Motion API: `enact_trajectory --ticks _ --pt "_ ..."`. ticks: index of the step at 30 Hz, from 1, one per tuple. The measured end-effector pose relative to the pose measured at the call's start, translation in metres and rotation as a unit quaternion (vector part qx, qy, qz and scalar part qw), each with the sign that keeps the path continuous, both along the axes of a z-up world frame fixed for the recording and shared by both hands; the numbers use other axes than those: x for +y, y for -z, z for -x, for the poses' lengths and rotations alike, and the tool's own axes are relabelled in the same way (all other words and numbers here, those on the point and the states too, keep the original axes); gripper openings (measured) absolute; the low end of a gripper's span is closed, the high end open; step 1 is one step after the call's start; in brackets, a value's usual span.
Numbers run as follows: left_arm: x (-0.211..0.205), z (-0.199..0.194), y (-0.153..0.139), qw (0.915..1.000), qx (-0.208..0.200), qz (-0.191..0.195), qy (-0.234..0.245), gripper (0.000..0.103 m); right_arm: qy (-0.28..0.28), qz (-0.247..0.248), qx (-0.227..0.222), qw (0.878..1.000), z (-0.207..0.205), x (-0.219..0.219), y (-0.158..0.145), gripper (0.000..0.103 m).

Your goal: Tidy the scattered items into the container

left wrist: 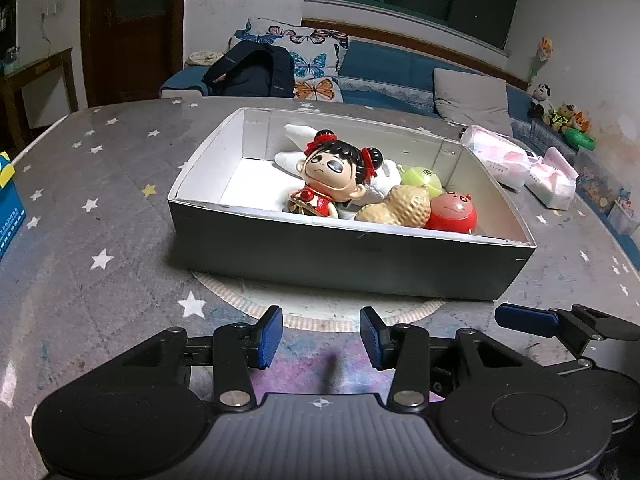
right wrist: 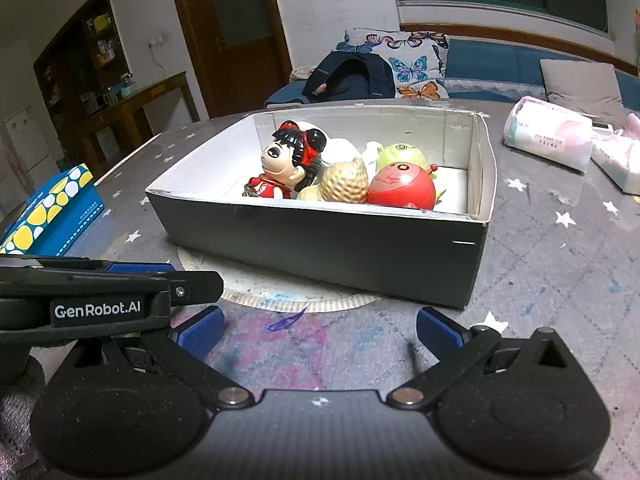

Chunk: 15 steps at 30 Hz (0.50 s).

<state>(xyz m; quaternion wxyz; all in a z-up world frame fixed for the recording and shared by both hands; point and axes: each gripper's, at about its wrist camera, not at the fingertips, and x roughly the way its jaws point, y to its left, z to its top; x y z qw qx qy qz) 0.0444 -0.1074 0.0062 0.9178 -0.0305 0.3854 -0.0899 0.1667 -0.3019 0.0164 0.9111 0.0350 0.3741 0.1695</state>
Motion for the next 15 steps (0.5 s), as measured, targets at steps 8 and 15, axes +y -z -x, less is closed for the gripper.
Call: enact_trajectory --ticks 8,15 --pt "-0.0028 -0.0029 0.0008 1.0000 -0.004 -0.008 -0.001 0.045 0.002 0.000 0.000 1.000 -0.0016 -0.0009 0.0022 0.103" --pt "-0.0070 -0.0065 0.0012 0.9999 -0.004 -0.014 0.002 0.044 0.007 -0.004 0.007 1.000 -0.0051 -0.0041 0.0038 0.103"
